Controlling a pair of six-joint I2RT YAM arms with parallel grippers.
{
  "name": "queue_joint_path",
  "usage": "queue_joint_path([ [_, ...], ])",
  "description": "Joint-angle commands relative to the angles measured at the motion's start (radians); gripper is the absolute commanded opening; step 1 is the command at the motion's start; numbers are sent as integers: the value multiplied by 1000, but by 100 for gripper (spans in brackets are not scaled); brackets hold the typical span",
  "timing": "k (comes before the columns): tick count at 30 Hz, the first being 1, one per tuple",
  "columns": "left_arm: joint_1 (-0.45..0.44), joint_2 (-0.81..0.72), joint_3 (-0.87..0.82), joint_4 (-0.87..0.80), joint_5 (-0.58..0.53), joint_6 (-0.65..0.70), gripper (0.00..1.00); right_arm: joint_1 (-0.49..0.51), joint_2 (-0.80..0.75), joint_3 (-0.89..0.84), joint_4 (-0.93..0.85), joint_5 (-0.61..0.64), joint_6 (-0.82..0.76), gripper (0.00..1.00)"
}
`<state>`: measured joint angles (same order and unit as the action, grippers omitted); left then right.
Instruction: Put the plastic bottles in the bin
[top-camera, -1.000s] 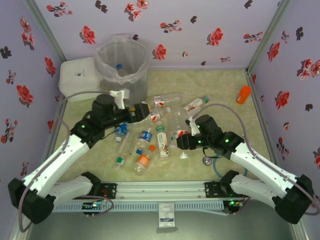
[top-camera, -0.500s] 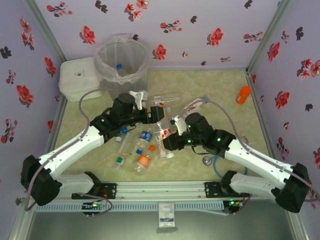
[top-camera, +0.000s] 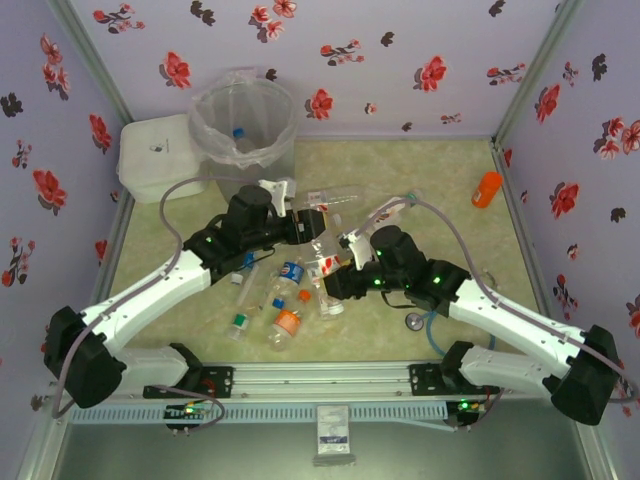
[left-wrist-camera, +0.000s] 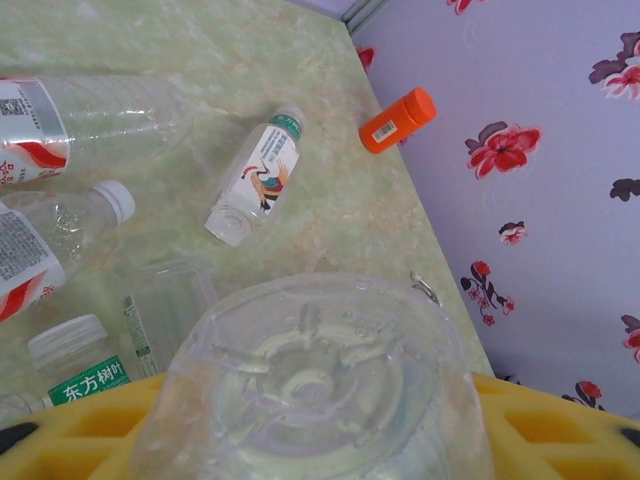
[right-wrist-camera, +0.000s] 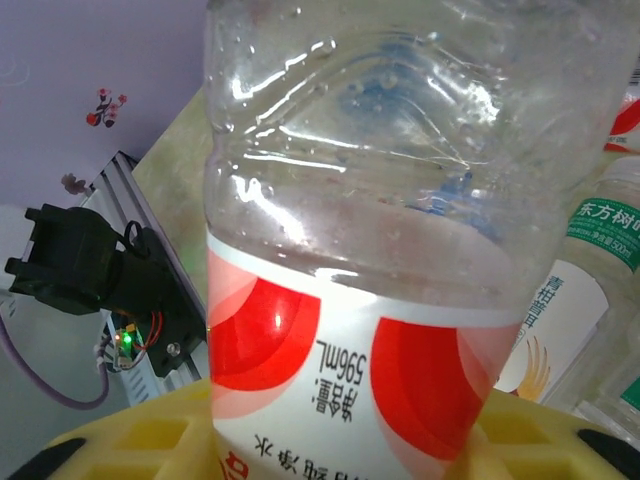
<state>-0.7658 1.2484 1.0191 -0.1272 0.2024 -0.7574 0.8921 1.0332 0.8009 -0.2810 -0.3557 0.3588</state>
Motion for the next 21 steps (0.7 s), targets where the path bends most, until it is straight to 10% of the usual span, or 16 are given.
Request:
queue_joint_path([
  [1,-4,19,27,35,-29,-17,53,9,-27,-7,28,7,-53,55],
  [10,7,23,47,30,-44,-19,49,6,-87,3,-70,102,-61,99],
  [21,53,5,240,-91,-66,98,48,-108,-212,26,-280,296,-38,99],
])
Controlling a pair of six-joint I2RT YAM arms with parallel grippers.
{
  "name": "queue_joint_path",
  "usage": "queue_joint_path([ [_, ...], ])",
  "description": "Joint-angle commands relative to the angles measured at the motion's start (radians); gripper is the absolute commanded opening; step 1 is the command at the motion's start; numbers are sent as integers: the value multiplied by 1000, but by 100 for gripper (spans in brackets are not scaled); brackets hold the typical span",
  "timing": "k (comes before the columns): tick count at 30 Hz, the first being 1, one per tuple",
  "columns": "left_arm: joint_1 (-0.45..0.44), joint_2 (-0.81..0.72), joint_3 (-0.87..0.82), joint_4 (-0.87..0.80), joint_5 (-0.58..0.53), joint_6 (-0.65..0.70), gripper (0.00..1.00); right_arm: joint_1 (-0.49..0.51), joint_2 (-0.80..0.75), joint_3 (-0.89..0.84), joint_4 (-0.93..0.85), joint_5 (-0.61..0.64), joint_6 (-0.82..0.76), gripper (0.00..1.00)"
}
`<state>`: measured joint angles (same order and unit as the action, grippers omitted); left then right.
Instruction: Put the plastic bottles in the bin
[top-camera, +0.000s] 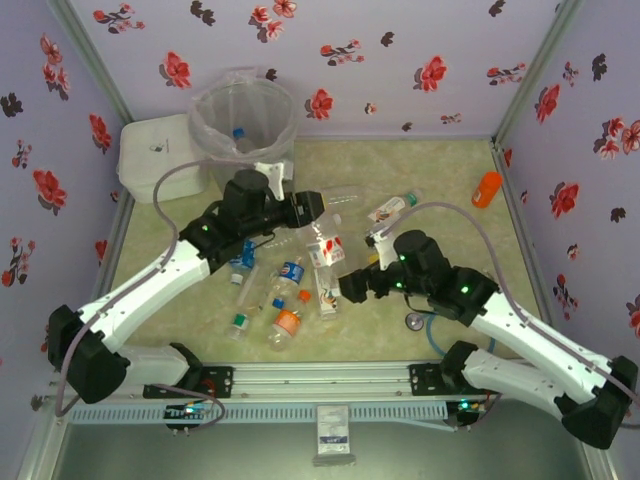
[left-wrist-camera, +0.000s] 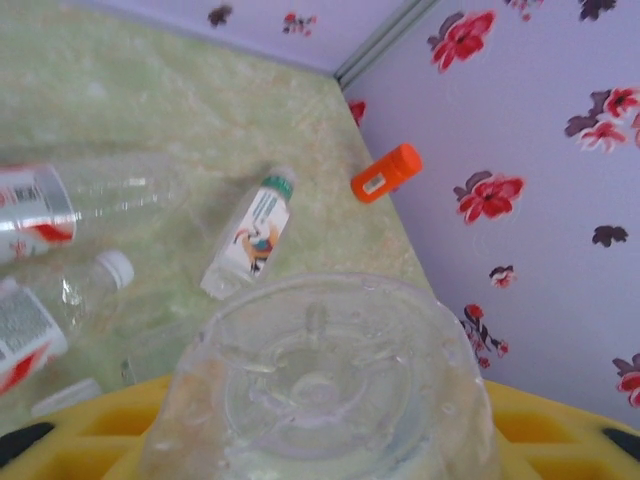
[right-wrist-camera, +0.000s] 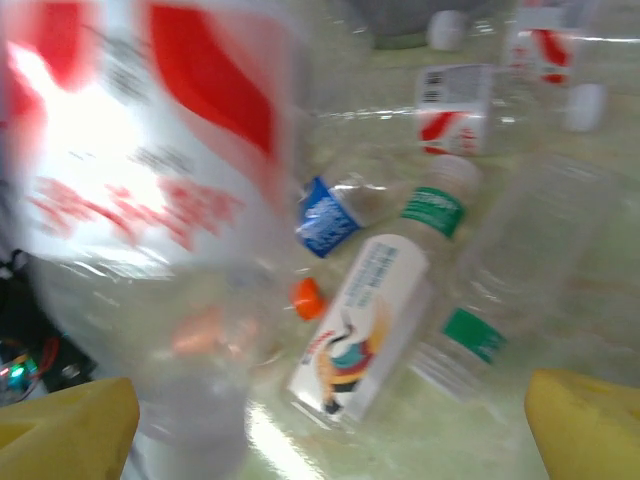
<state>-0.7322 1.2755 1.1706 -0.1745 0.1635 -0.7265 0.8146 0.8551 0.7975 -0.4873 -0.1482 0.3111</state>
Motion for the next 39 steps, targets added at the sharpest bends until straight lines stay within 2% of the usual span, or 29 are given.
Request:
queue_joint_path([
  [1,32,-28,129,-72,-38,91,48,-47,-48,26,-81,112,24,99],
  [5,105,-29,311,-184,-109,213,46,-98,-65,31,-128,191,70,99],
  [8,201,-13,435,-226,-168,254,41,-110,-60,37,-153,222,90,99],
  [13,371,86,633,-214,-223,291,32,-115,-56,51,-174,259,125,99],
  [19,479,255,776,-152,-303,324,30,-126,-43,54,-175,269,138,99],
  [26,488,438,856,-135,-352,434,27,-143,-41,59,-187,296,108,99],
  [33,477,478,738,1,-441,496,26,-159,-28,31,-154,267,106,99],
  [39,466,534,748,-127,-394,545,42,-182,-9,11,-122,212,98,99],
])
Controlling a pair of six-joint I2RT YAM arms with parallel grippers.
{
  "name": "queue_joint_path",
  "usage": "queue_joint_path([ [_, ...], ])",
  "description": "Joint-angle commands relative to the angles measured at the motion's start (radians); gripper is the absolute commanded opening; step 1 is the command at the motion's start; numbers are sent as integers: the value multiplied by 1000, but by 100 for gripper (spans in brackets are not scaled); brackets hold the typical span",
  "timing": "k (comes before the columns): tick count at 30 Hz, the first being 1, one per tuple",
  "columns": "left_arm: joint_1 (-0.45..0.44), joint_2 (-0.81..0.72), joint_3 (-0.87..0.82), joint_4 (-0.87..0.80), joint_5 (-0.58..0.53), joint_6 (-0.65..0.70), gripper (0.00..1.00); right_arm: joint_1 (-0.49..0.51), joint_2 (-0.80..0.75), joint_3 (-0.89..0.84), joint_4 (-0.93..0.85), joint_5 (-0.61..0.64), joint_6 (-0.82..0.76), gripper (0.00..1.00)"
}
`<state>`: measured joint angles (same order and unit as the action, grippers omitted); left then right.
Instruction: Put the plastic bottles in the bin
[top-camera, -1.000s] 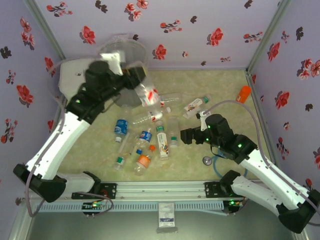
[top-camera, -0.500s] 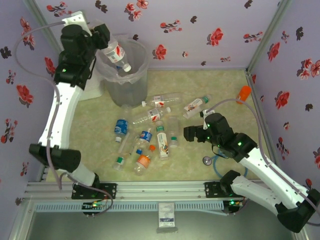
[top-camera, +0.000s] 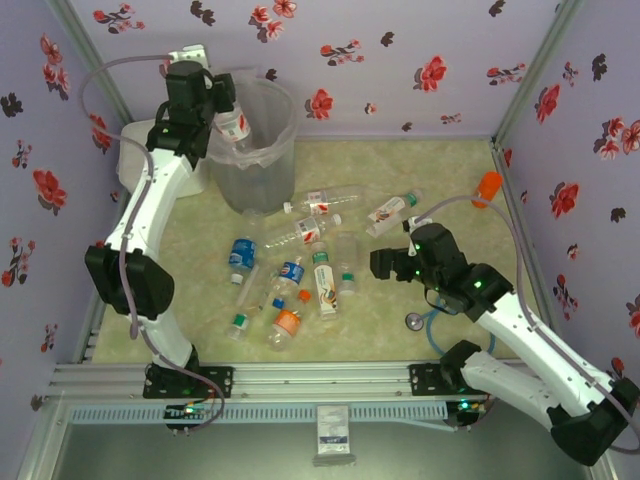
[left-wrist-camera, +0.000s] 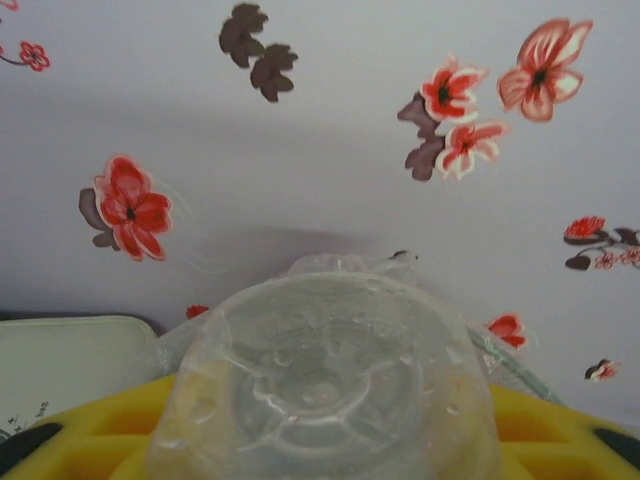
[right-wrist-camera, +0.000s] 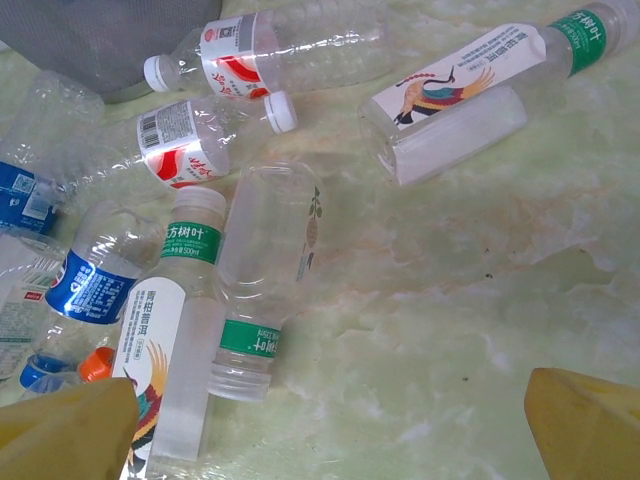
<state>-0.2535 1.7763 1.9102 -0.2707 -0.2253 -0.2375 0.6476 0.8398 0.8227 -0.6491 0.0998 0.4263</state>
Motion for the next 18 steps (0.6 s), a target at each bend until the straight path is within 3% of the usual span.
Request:
queue_joint_path([
  [1,-12,29,-15,-25,-6,50,47,-23,8,-18,56,-63,-19,100],
  [4,-13,21,-54,-2,-5,44,66,-38,6,-25,94,-101,-9,100],
  [8,-14,38,-2,-41,8,48,83,-55,4,-29,107,-106,0,100],
  [14,-25,32,103,-112,30,82,98,-78,-1,-50,139,-95,25,100],
  [18,-39,-6,186,-196,30,120,100,-96,12,-42,135,-89,32,100],
])
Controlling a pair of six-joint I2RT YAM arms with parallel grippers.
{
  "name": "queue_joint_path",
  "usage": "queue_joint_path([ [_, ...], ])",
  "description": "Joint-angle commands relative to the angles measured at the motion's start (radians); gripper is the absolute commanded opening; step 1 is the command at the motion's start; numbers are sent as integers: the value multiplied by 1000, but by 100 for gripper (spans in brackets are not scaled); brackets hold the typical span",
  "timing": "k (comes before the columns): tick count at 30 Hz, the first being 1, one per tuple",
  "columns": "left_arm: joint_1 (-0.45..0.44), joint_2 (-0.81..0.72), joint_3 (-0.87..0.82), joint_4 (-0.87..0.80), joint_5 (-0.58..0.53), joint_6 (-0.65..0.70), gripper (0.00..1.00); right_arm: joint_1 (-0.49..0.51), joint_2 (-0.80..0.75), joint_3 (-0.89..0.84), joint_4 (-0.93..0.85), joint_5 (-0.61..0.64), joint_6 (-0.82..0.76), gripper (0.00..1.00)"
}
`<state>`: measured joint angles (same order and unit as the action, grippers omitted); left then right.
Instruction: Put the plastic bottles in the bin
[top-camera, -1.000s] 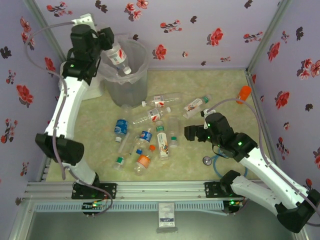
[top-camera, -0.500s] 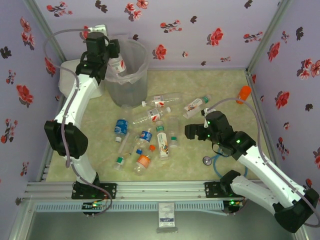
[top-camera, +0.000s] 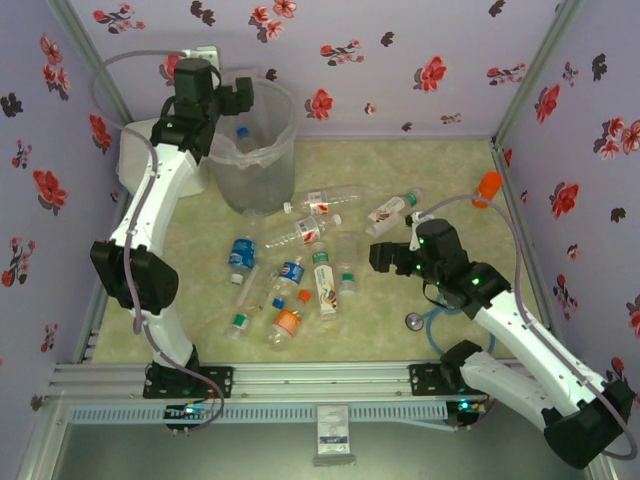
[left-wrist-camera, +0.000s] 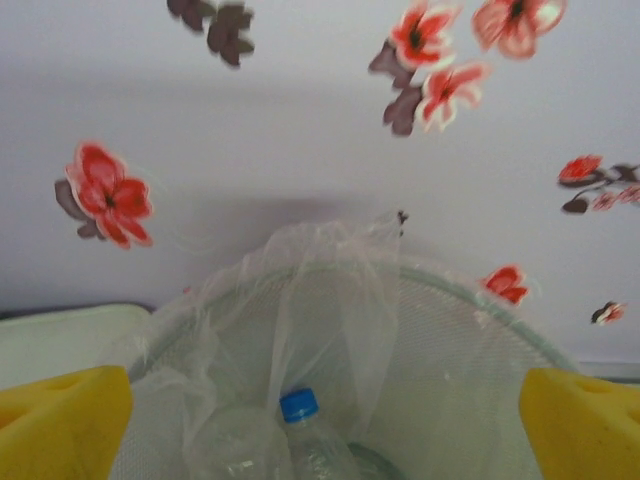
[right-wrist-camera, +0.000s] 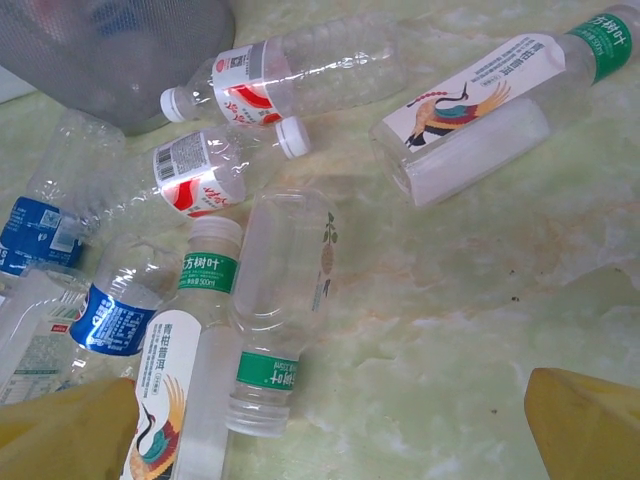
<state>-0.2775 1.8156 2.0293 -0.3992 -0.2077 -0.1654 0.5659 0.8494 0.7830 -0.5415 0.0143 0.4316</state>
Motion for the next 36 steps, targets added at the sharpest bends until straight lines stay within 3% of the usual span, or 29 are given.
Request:
queue_joint_path([
  [1,-20,-69,77,-88,10,58,100,-22,7,3,16,2,28,99],
  [4,-35,-180,50,-164,4,68,100,-55,19,26,-40,23,41,100],
  [6,-46,-280,-31,-221,3,52,100,-95,8,23,-28,-45,67,99],
  [9,-75,-467,-246,-285,-6,22,100,-151,-6,1,31,-126,136,100],
  [12,-102,-655,-498,-313,0,-63,100,-196,32,11,22,-105,181,99],
  [16,-152,-825,-747,-335,71,-195,100,-248,190,81,43,-108,289,99],
  [19,-174,-907,-875,-275,223,-284,100,-248,319,113,128,-110,367,99],
  [23,-184,-952,-941,-244,319,-325,100,-241,452,132,209,-70,436,99],
  [27,-185,-955,-954,-248,321,-290,100,-211,489,97,328,22,509,100],
  [36,-184,-896,-953,-161,315,-258,100,-200,718,153,434,28,501,99],
])
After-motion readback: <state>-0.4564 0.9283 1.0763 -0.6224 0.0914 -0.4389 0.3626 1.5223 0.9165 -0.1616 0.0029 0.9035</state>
